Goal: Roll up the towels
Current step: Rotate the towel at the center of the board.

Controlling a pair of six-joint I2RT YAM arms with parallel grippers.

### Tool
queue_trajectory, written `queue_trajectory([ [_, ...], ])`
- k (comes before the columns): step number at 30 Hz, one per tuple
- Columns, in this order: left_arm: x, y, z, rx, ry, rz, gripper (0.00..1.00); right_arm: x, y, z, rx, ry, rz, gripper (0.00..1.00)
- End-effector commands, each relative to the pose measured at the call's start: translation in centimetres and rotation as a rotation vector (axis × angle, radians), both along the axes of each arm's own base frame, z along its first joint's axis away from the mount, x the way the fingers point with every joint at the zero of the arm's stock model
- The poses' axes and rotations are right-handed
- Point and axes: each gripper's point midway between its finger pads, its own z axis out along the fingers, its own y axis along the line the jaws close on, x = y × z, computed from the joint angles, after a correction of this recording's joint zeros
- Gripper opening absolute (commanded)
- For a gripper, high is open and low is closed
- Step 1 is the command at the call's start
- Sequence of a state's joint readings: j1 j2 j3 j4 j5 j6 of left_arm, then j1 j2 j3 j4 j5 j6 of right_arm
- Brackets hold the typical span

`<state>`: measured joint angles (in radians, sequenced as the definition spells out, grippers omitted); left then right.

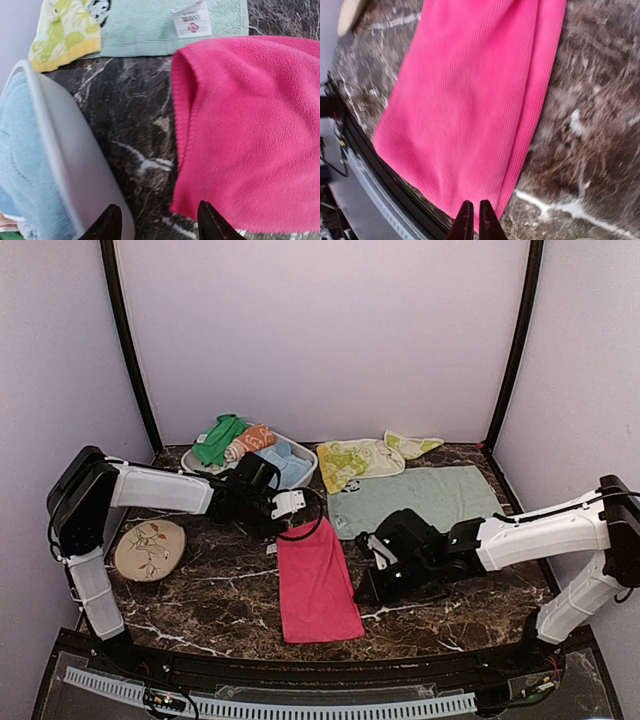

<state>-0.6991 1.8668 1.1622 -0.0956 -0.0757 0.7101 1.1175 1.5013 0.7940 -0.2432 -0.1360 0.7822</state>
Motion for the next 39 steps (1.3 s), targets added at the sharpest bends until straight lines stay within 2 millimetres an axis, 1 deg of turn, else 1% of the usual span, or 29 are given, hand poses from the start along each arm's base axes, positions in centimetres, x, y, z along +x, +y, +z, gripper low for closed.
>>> queue_trajectory([
  [1, -0.2, 1.0, 7.5, -0.124, -0.072, -0.021, 0.57, 5.3, 1.9, 4.0, 0.268, 0.013, -0.019, 0.08],
  [2, -1.0, 1.1, 8.3, -0.14, -0.072, -0.042, 0.59, 6.7, 2.5, 4.6, 0.301, 0.016, -0.013, 0.1],
  [4, -2.9, 1.5, 9.3, -0.151, -0.024, -0.073, 0.62, 9.0, 4.0, 4.1, 0.306, 0.038, 0.015, 0.12],
  [6, -5.0, 1.6, 9.6, -0.163, 0.066, -0.103, 0.63, 11.4, 5.8, 3.4, 0.305, 0.053, 0.042, 0.13],
  [7, -6.2, 1.5, 9.5, -0.171, 0.109, -0.133, 0.63, 12.6, 6.4, 2.7, 0.308, 0.068, 0.04, 0.13],
  [9, -9.2, 1.6, 9.0, -0.181, 0.209, -0.202, 0.63, 15.5, 7.6, 2.1, 0.339, 0.088, 0.015, 0.13],
  [10, -10.8, 1.6, 8.5, -0.175, 0.26, -0.232, 0.68, 17.0, 7.9, 0.8, 0.336, 0.109, -0.01, 0.13],
  [11, -12.4, 1.5, 8.0, -0.16, 0.296, -0.263, 0.69, 18.2, 7.8, -0.3, 0.335, 0.129, -0.038, 0.13],
  [12, -14.3, 1.1, 7.4, -0.137, 0.326, -0.31, 0.69, 19.6, 7.5, -1.1, 0.335, 0.139, -0.074, 0.13],
  [14, -17.6, 0.6, 5.9, -0.09, 0.384, -0.38, 0.69, 21.0, 7.0, -2.7, 0.315, 0.146, -0.122, 0.12],
  [16, -20.1, 0.0, 4.6, -0.061, 0.437, -0.437, 0.69, 21.7, 6.6, -4.3, 0.271, 0.137, -0.159, 0.12],
  [18, -21.6, -0.8, 3.5, -0.041, 0.459, -0.473, 0.67, 21.6, 6.1, -5.9, 0.229, 0.147, -0.2, 0.11],
  [20, -22.9, -1.8, 2.6, -0.025, 0.468, -0.512, 0.66, 21.7, 5.7, -6.7, 0.218, 0.14, -0.246, 0.11],
  [21, -23.5, -2.3, 2.2, -0.019, 0.47, -0.533, 0.66, 21.7, 5.5, -6.9, 0.21, 0.137, -0.27, 0.11],
  [23, -23.9, -3.4, 1.4, -0.005, 0.442, -0.555, 0.66, 22.0, 5.4, -7.0, 0.2, 0.116, -0.303, 0.1],
  [27, -23.3, -4.5, 0.0, 0.033, 0.358, -0.556, 0.67, 23.2, 5.2, -6.4, 0.187, 0.061, -0.394, 0.09],
  [30, -24.1, -4.3, -0.8, 0.045, 0.369, -0.553, 0.68, 24.1, 4.6, -5.9, 0.185, 0.023, -0.481, 0.08],
  [34, -25.2, -3.8, -2.1, 0.068, 0.368, -0.548, 0.68, 24.6, 5.1, -5.0, 0.204, -0.023, -0.534, 0.08],
  [37, -24.6, -3.9, -3.1, 0.075, 0.317, -0.519, 0.67, 24.2, 5.8, -4.4, 0.204, -0.042, -0.524, 0.08],
  [39, -23.9, -4.2, -3.5, 0.069, 0.287, -0.492, 0.64, 23.9, 6.0, -3.8, 0.217, -0.055, -0.514, 0.09],
])
